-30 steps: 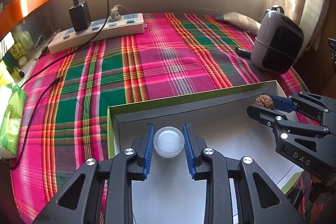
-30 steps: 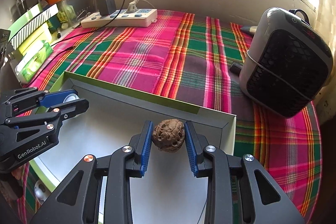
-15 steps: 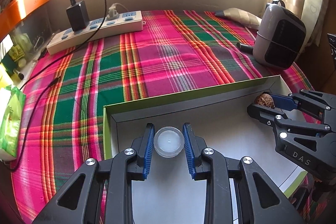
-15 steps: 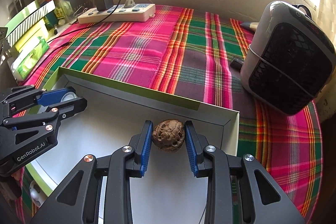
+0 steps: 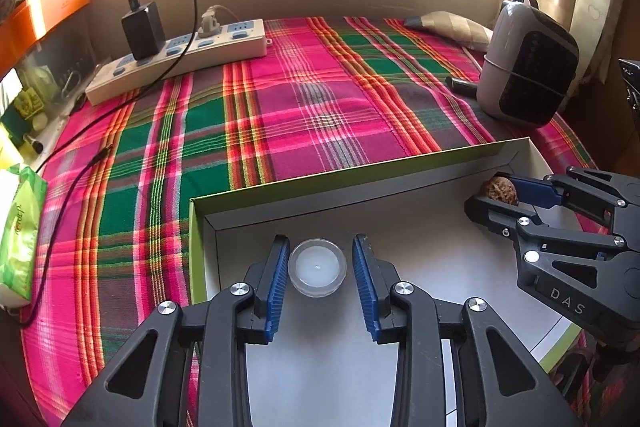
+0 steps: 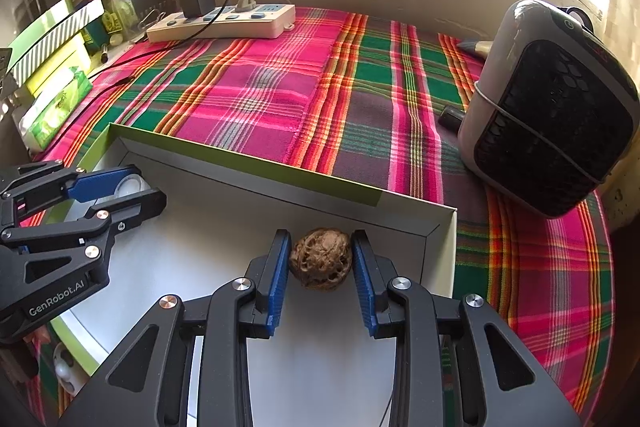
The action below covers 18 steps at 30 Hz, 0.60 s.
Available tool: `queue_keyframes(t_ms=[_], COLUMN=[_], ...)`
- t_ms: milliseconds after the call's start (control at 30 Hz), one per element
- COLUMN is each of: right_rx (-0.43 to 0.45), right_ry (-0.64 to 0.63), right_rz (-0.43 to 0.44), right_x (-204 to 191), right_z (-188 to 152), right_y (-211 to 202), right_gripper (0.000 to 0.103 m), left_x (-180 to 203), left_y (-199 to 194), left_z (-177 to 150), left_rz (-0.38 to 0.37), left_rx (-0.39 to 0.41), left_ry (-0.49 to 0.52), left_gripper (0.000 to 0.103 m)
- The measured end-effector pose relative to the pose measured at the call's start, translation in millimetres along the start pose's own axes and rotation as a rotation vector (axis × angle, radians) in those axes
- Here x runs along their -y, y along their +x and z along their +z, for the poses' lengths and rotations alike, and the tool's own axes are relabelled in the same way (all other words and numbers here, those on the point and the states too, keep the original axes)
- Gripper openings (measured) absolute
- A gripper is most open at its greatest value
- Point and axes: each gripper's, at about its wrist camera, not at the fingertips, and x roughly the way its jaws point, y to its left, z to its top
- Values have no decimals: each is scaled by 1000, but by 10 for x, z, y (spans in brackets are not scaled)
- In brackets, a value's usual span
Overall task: Organize objects
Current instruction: 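Open the right tool over the box while the left tool releases the jar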
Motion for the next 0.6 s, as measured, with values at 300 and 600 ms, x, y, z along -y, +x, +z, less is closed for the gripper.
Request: queue_keyframes(t_ms=[300, 600], right_rx=[13, 40], right_ry=[10, 34], right_rz=[4, 6], right_x=[4, 5], right_z=[-11, -53], right_y=[-59, -188], right_gripper=[48, 50], left_x=[-1, -15], left_y=[-56, -212], left_z=[-23, -63], left_rz=[0, -4], left_rx=[4, 31], left_ry=[-11, -29], left_gripper=[39, 43])
